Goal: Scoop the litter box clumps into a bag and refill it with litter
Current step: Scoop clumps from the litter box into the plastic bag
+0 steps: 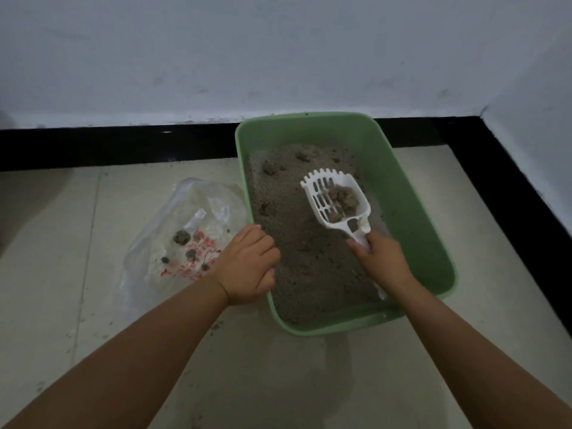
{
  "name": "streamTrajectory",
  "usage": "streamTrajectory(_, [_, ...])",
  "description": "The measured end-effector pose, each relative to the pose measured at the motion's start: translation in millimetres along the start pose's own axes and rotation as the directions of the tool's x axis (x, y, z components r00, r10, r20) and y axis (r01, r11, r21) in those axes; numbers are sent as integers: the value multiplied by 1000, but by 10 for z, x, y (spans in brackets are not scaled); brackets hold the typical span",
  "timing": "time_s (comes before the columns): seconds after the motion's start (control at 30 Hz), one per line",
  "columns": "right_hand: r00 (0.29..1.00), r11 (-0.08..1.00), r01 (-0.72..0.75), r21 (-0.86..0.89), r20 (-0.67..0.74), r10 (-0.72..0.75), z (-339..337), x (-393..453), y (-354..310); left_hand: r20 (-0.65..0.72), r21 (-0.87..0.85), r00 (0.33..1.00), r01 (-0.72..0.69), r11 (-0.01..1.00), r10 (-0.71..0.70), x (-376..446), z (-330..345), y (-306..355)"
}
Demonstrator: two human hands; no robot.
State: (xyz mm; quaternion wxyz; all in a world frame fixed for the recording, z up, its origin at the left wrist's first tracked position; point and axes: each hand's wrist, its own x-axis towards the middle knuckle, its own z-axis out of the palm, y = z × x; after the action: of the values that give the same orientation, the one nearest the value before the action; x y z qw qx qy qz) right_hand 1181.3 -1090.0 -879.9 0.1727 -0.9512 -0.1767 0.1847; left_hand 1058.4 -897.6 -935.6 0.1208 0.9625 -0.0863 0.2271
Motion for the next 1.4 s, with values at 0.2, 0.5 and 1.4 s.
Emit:
streamTrajectory(0.2, [1000, 999, -1, -46, -14, 0, -32, -23, 42, 13, -2, 1000, -5, 1000, 5, 0, -22, 3])
streamTrajectory(0.5, [987, 996, 81, -47, 145, -73, -59, -89, -42, 75, 41, 996, -40, 998, 37, 13, -48, -15])
streamTrajectory(1.4, [782, 540, 521, -661, 117, -611, 506, -422, -1413, 199, -23, 331, 942, 334, -922, -668, -1025, -817])
